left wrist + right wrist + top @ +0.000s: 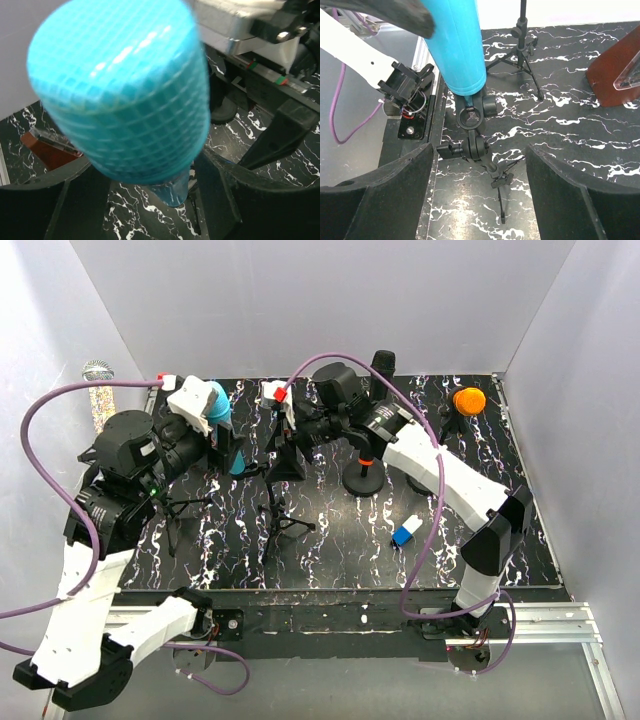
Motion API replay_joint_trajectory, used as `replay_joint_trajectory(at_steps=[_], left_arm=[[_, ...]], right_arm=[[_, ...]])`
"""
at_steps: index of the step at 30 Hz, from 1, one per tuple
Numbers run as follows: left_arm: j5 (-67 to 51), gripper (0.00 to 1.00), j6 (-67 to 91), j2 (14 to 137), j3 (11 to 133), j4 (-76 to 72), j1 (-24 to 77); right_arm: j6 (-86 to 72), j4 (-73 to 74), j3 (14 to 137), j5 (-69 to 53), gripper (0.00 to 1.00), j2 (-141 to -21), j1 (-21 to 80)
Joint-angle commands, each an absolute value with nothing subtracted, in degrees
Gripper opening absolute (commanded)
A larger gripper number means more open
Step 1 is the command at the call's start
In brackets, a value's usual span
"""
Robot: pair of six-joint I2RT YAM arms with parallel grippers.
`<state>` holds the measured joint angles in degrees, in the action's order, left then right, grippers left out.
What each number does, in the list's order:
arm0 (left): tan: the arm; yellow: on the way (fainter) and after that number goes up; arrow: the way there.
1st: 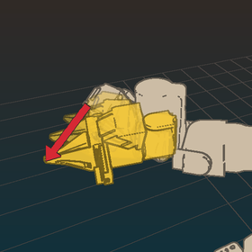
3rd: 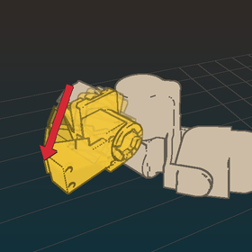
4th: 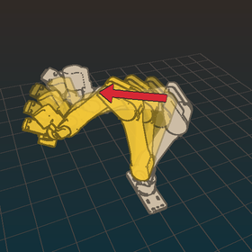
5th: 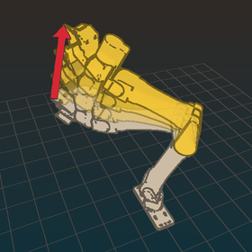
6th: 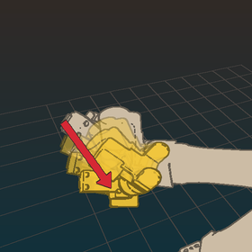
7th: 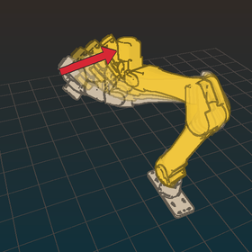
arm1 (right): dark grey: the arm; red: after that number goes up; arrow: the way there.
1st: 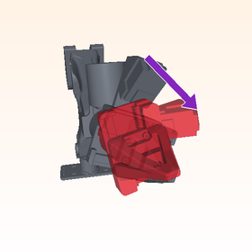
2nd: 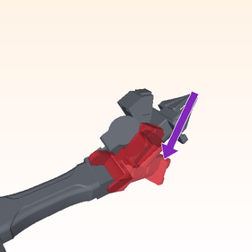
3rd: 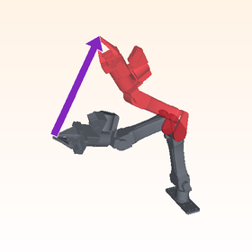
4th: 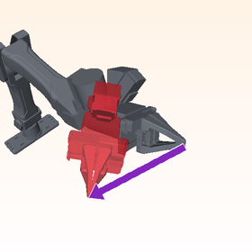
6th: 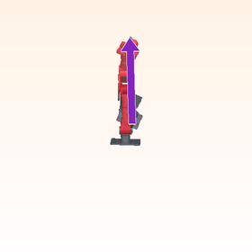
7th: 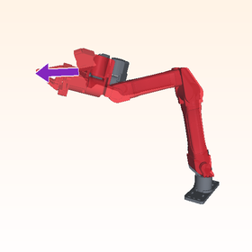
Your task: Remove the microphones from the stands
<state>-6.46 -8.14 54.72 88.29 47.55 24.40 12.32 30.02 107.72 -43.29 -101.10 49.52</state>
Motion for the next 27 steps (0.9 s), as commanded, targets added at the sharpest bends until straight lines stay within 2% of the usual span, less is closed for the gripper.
replay_joint_trajectory(at_steps=[1, 4, 12, 16, 21, 27], left_arm=[[-9.58, 0.57, -6.06, 53.35, 85.88, 45.09, 22.50], [-10.54, 0.46, -6.50, 53.00, 84.99, 44.04, 22.41], [-11.51, 0.20, -6.42, 53.17, 83.67, 40.35, 22.06], [-11.69, 0.01, -6.24, 54.84, 83.06, 36.75, 21.97], [-12.74, 0.00, -4.14, 58.09, 82.00, 30.07, 21.97], [-13.71, 0.00, -0.97, 63.18, 82.35, 23.30, 22.06]], right_arm=[[11.07, 26.81, 109.86, -45.17, 0.79, -102.04, 50.45], [11.07, 26.37, 109.60, -45.35, 0.72, -102.48, 51.06], [10.28, 24.44, 109.86, -41.58, 0.43, -103.45, 51.15], [10.89, 23.91, 111.53, -35.26, 0.30, -103.45, 50.98], [10.99, 23.56, 115.83, -32.08, 0.23, -104.67, 47.64], [12.04, 24.34, 120.32, -31.03, 0.22, -106.96, 43.16]])
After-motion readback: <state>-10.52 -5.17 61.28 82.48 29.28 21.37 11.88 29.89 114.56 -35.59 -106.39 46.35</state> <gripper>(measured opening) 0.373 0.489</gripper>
